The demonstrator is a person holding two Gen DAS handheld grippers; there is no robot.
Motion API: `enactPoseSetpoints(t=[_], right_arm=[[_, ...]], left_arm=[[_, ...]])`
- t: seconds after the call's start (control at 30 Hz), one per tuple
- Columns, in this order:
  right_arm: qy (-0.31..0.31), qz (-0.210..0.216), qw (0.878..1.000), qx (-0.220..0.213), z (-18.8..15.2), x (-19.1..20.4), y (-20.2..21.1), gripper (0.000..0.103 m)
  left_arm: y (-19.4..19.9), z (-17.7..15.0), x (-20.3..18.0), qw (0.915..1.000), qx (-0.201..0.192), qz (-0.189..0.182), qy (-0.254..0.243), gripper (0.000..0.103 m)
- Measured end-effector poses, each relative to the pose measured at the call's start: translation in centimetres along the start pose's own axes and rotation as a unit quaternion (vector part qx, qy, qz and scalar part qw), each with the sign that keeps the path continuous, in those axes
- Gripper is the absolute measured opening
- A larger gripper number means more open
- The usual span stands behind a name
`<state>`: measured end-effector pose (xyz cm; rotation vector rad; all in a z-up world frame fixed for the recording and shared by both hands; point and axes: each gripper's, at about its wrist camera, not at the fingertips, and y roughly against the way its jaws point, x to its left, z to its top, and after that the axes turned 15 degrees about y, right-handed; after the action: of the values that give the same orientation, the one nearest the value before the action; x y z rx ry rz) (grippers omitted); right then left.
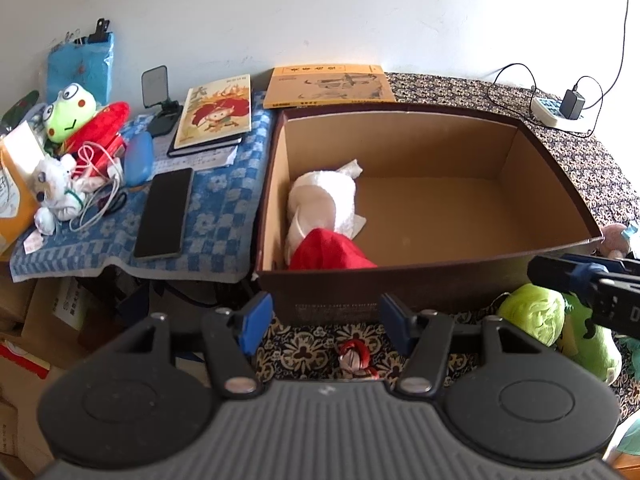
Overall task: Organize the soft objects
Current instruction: 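Move the right gripper down to the grey-white sock bundle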
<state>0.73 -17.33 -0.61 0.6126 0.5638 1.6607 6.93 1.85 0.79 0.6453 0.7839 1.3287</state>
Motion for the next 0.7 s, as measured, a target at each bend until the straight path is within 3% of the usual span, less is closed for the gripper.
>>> enactPoseSetpoints(t=[0.7], right_arm=[[-0.009, 0.039, 0.999, 0.031, -2.8, 0.7, 0.5, 0.021]], left_arm=[[-0.8, -1.9, 0.1, 0.9995, 0.026, 0.015, -0.001, 0.062]])
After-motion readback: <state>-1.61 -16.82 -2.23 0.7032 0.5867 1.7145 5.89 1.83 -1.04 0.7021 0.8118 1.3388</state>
